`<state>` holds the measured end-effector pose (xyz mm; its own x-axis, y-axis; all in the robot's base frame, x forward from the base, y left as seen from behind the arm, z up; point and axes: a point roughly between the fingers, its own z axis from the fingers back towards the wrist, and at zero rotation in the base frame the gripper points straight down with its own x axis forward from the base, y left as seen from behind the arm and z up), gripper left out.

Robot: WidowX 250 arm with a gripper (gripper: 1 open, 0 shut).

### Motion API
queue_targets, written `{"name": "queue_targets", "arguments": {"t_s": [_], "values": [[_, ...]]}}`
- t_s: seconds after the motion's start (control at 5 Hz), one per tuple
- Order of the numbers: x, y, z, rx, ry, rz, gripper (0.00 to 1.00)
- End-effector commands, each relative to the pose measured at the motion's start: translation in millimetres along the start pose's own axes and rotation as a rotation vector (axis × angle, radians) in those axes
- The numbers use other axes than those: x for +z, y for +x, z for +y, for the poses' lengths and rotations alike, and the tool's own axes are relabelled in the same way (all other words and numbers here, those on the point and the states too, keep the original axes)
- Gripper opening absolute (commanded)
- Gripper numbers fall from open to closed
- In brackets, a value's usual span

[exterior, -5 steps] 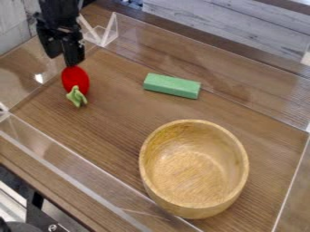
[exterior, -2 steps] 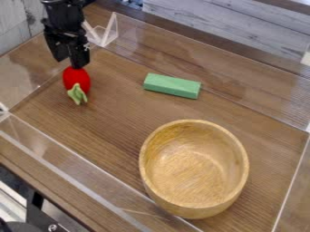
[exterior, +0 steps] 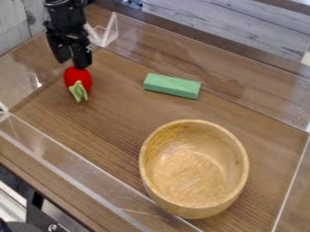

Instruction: Move the red object to the right side of the table

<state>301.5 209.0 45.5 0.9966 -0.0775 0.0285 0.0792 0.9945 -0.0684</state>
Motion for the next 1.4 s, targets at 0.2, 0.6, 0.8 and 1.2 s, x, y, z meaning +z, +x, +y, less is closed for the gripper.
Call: {"name": "queue_targets", "arguments": {"t_s": [0.2, 0.6, 0.8, 1.2], "values": [[23.5, -5.8, 3, -0.039, 0.038, -0.050, 1.00], [11.8, -0.8, 3, 0.021, 0.042, -0.054, 1.00], [21.4, 1.6, 0, 0.014, 0.040, -0.056, 1.00], [38.3, 3.5, -12, 0.040, 0.044, -0.056, 0.00]]}}
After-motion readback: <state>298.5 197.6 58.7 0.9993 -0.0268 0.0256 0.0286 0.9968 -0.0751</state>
